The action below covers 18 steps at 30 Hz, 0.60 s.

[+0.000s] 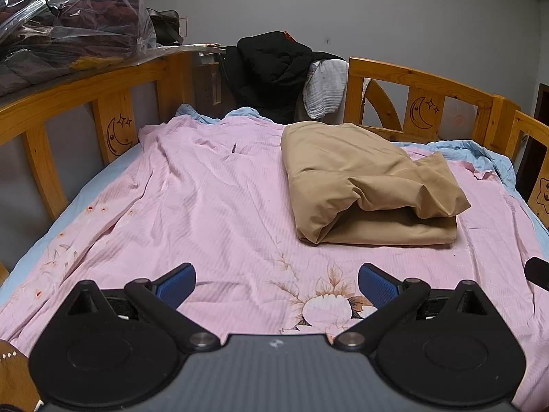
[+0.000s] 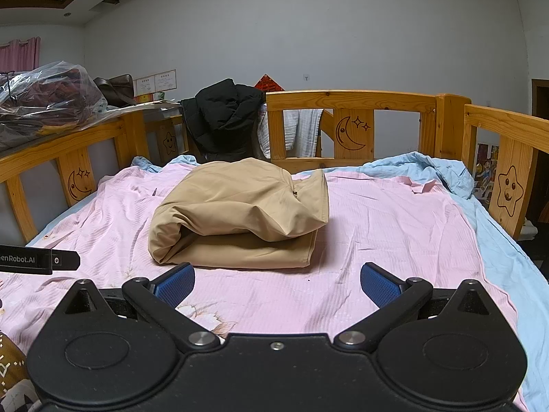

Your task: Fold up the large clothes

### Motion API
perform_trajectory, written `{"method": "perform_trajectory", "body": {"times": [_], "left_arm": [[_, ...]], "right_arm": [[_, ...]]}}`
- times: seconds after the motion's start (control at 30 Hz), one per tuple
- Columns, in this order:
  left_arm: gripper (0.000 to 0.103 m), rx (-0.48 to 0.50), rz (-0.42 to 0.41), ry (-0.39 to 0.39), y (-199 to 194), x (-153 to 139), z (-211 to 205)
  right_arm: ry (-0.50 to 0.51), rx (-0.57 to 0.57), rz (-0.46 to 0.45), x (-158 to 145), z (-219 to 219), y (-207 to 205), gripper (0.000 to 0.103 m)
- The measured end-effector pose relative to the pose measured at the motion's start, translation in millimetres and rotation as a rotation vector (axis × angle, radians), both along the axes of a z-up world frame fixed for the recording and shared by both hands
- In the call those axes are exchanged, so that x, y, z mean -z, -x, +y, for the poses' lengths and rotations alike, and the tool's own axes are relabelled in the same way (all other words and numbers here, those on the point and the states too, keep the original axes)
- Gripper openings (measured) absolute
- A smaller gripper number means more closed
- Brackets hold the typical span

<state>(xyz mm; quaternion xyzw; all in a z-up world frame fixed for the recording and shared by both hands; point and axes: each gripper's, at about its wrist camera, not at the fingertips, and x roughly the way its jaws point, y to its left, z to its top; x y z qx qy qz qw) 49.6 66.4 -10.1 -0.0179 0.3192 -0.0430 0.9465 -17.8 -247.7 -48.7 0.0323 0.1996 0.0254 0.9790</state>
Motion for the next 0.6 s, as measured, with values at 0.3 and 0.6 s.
{"method": "perform_trajectory", "body": {"times": [0.3, 0.6], "left_arm": [[0.103, -0.003, 0.005, 0.006, 0.1, 0.5, 0.2], [0.103, -0.003, 0.005, 0.006, -0.2, 0.5, 0.5]], "right_arm": [[0.006, -0.007, -0.006, -0.9, -0.5, 0.1, 0.102], [0.012, -0.01, -0.01, -0.7, -0.3, 0.2, 0.102]]}}
